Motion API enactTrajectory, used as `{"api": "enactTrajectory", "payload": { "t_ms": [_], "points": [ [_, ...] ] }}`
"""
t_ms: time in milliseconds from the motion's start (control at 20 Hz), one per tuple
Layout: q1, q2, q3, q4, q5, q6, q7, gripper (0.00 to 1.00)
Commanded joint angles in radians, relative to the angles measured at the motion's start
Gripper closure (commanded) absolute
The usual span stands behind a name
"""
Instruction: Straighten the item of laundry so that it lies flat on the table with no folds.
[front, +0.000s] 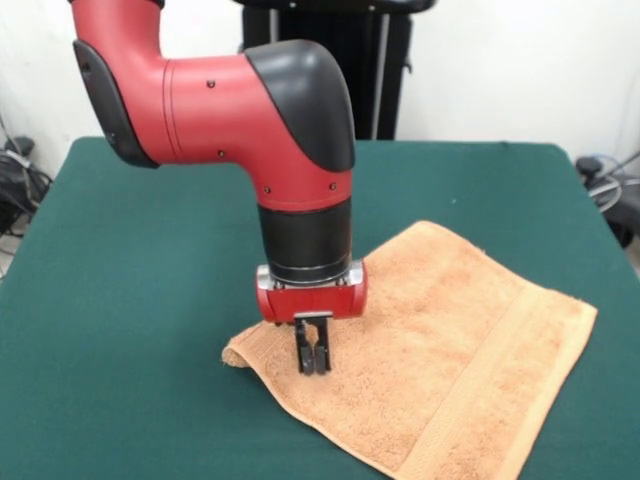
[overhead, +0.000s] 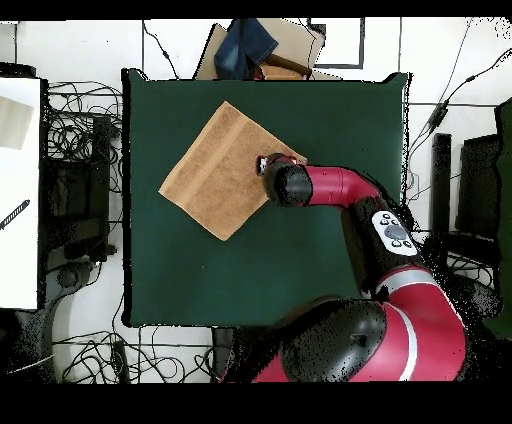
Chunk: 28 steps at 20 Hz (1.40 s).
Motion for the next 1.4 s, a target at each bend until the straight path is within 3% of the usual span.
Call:
{"api": "enactTrajectory", "payload": {
  "t_ms": [50, 750, 1150, 1400],
  "points": [
    [-0.006, -0.032, 0.044, 0.065, -0.068, 0.030, -0.061, 1.00],
    [-0.056, -0.058, 0.090, 0.088, -0.055, 0.081, -0.110, 1.00],
    [-0.030, -0.037, 0.060, 0.068, -0.018, -0.035, 0.046, 1.00],
    [-0.025, -0.001, 0.079, -0.007, 0.019, 0.020, 0.038, 1.00]
  ]
}}
